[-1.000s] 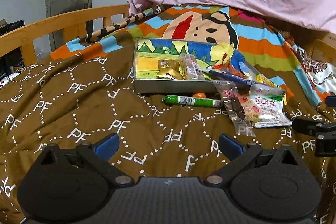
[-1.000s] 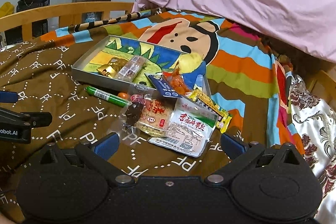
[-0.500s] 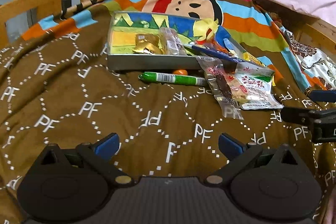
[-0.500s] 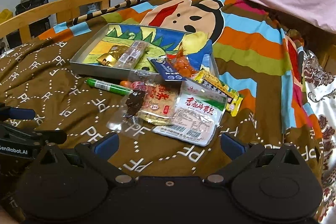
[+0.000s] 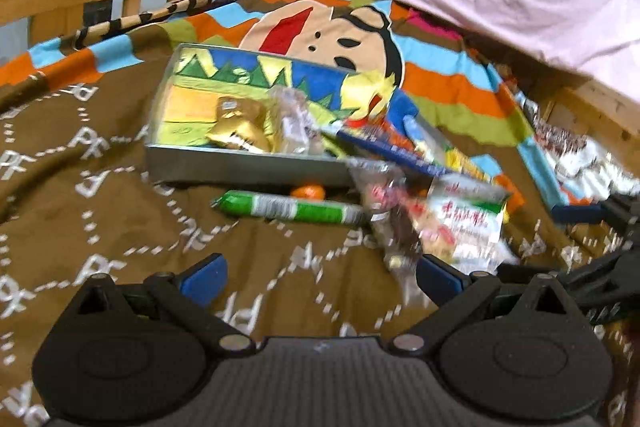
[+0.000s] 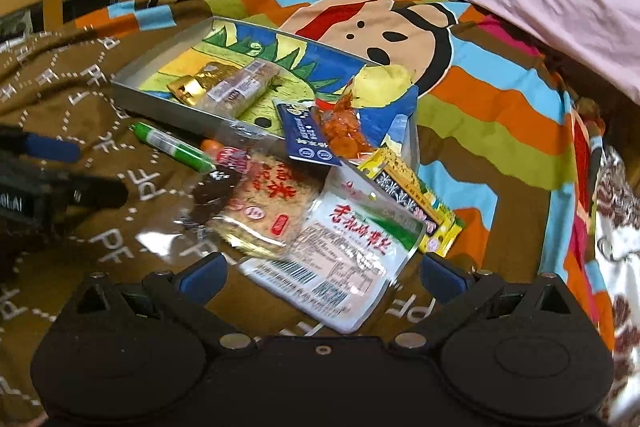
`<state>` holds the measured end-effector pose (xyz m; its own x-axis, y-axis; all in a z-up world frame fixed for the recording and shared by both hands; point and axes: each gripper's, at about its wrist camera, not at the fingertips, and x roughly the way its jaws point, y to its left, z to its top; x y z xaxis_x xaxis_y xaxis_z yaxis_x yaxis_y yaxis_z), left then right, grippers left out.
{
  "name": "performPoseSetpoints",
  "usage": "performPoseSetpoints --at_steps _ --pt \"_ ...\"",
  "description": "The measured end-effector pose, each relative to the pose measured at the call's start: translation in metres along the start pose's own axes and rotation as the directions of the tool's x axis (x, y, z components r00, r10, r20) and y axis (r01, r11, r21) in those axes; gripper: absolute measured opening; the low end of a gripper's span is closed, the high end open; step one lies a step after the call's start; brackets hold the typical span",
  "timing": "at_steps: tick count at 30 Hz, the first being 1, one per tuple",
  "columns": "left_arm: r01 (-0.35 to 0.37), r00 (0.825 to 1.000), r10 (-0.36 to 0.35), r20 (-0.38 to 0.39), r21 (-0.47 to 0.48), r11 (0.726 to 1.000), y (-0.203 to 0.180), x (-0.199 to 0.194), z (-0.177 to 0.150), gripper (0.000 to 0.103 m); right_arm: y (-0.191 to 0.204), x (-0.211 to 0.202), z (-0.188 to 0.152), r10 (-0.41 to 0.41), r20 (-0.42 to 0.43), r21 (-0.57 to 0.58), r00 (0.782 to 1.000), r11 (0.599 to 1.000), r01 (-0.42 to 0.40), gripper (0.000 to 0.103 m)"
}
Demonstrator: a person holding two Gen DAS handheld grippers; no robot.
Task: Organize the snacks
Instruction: 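Lower the left tool onto the clear meat-stick bag while the right tool lowers onto the rice cake bag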
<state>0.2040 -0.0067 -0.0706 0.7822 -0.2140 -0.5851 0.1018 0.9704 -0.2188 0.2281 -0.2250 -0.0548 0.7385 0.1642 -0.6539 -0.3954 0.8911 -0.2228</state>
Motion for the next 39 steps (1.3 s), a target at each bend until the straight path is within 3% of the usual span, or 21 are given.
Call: performPoseSetpoints --at_steps 6,11,15,20,23,26,29,34,39 --pt "0.119 0.993 -0.119 0.001 -0.086 0.989 -0.002 0.039 0.01 0.102 0.005 0.019 0.002 -0.081 0.04 -0.075 0.996 0.994 0.084 0.102" --pt "0.26 0.965 -0.263 -0.007 -0.117 0.958 -0.002 0.06 0.014 0.102 0.008 0.029 0.001 -0.129 0.042 -0.132 0.991 0.982 0.133 0.102" --pt "0.3 0.952 -0.305 -0.018 -0.137 0.944 -0.003 0.071 0.014 0.098 0.009 0.034 -0.001 -0.128 0.044 -0.14 0.991 0.981 0.133 0.102" --pt "0.288 0.955 -0.294 -0.045 -0.101 0.952 -0.008 0.075 0.014 0.076 0.012 0.042 0.0 -0.112 0.028 -0.137 0.993 0.984 0.115 0.102" --pt "0.316 0.945 -0.321 -0.059 -0.081 0.945 -0.012 0.077 0.013 0.06 0.014 0.043 0.0 -0.106 0.025 -0.144 0.994 0.984 0.108 0.102" --pt "0.296 0.952 -0.3 -0.059 -0.067 0.953 -0.014 0.077 0.012 0.052 0.015 0.043 -0.001 -0.098 0.025 -0.141 0.995 0.985 0.1 0.102" --pt "0.275 0.957 -0.282 -0.064 -0.093 0.957 -0.009 0.078 0.013 0.038 0.015 0.044 -0.001 -0.093 0.024 -0.136 0.995 0.986 0.095 0.102" --pt "0.248 0.962 -0.263 -0.078 -0.16 0.955 0.002 0.074 0.016 0.03 0.015 0.044 -0.001 -0.081 0.021 -0.113 0.996 0.99 0.083 0.102" --pt "0.159 0.981 -0.176 -0.088 -0.171 0.972 0.012 0.065 0.016 0.029 0.017 0.045 -0.002 -0.047 0.024 -0.094 0.999 0.994 0.049 0.102"
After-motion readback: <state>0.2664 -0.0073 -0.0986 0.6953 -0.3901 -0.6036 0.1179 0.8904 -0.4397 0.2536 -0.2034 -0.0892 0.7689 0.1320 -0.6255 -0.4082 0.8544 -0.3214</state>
